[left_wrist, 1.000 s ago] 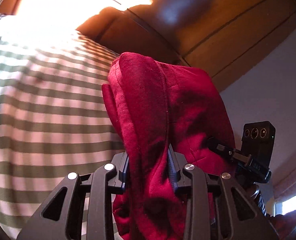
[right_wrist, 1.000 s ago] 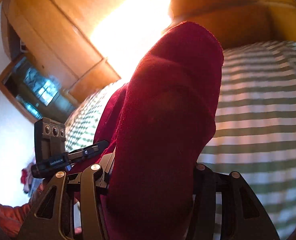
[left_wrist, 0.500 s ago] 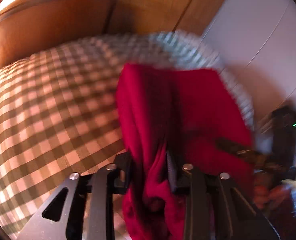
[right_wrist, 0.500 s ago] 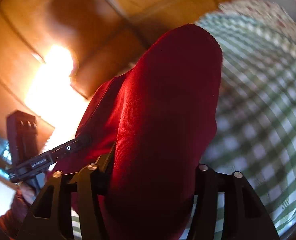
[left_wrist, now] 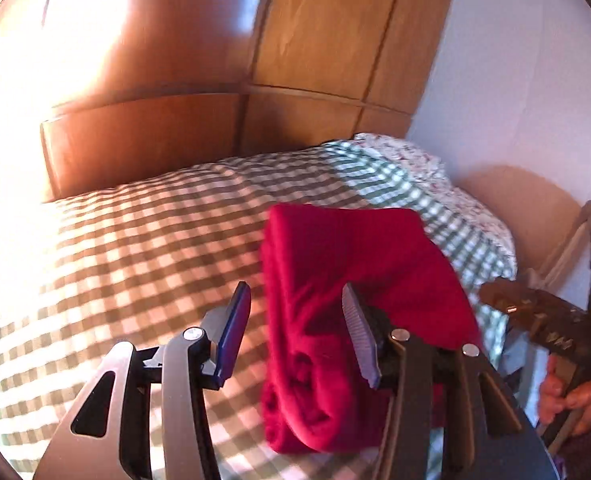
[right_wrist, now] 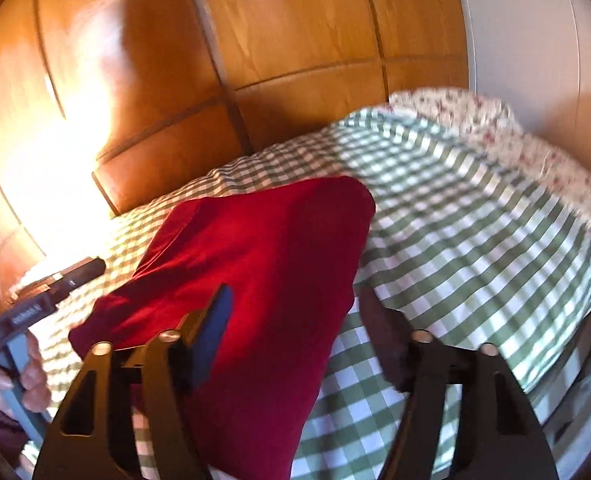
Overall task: Fold small clothes
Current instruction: 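Open both tools and pull them back from the folded sweatshirt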
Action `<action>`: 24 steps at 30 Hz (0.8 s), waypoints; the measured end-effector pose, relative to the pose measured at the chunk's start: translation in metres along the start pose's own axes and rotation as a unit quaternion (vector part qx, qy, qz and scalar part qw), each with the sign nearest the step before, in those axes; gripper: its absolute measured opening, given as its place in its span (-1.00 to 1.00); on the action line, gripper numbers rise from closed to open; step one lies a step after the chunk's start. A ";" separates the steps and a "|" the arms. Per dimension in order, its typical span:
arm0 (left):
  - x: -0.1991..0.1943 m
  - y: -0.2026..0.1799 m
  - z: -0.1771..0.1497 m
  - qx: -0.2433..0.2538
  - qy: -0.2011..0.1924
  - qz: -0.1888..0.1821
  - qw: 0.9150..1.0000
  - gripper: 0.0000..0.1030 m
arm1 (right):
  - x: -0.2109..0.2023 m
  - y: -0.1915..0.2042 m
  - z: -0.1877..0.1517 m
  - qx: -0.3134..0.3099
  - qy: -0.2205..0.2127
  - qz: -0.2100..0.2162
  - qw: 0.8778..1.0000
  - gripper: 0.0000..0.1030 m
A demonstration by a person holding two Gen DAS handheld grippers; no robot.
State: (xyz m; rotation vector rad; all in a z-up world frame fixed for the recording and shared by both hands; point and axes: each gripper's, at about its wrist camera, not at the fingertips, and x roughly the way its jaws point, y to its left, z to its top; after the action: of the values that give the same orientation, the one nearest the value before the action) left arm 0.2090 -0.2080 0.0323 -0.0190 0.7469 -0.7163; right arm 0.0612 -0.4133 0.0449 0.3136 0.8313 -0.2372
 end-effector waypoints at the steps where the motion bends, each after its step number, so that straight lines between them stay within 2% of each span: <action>1: 0.002 -0.003 -0.003 0.012 0.009 0.003 1.000 -0.16 | -0.001 0.008 -0.005 -0.009 0.001 -0.006 1.000 0.08; 3: 0.022 -0.007 -0.008 0.031 0.045 0.031 0.998 -0.28 | 0.008 0.011 -0.010 -0.014 0.017 -0.005 1.000 0.06; 5: 0.052 0.003 -0.016 0.015 0.098 0.043 0.994 -0.29 | 0.027 0.018 -0.023 -0.026 0.050 -0.026 0.998 0.04; 9: 0.050 0.009 -0.019 -0.014 0.081 0.042 0.996 -0.23 | 0.039 0.017 -0.033 -0.018 0.053 -0.033 0.998 0.05; 12: 0.042 0.008 -0.018 -0.012 0.072 0.051 0.996 -0.22 | 0.037 0.014 -0.031 -0.008 0.057 -0.035 0.998 0.05; 14: 0.036 0.005 -0.020 -0.009 0.065 0.065 0.996 -0.06 | 0.033 0.015 -0.032 0.000 0.054 -0.040 0.998 0.11; 17: 0.028 0.005 -0.023 -0.010 0.055 0.069 0.996 0.06 | 0.027 0.021 -0.034 0.001 0.053 -0.052 0.997 0.12; 20: 0.015 0.005 -0.023 -0.017 0.044 0.073 0.996 0.13 | 0.020 0.025 -0.036 0.005 0.051 -0.058 0.997 0.23; 24: 0.003 0.001 -0.023 -0.010 0.032 0.084 0.996 0.20 | 0.013 0.032 -0.041 0.002 0.052 -0.068 0.996 0.24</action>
State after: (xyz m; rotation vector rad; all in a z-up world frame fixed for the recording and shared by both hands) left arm 0.1965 -0.2032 0.0128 0.0477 0.8062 -0.5508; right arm 0.0525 -0.3702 0.0149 0.2758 0.9567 -0.3515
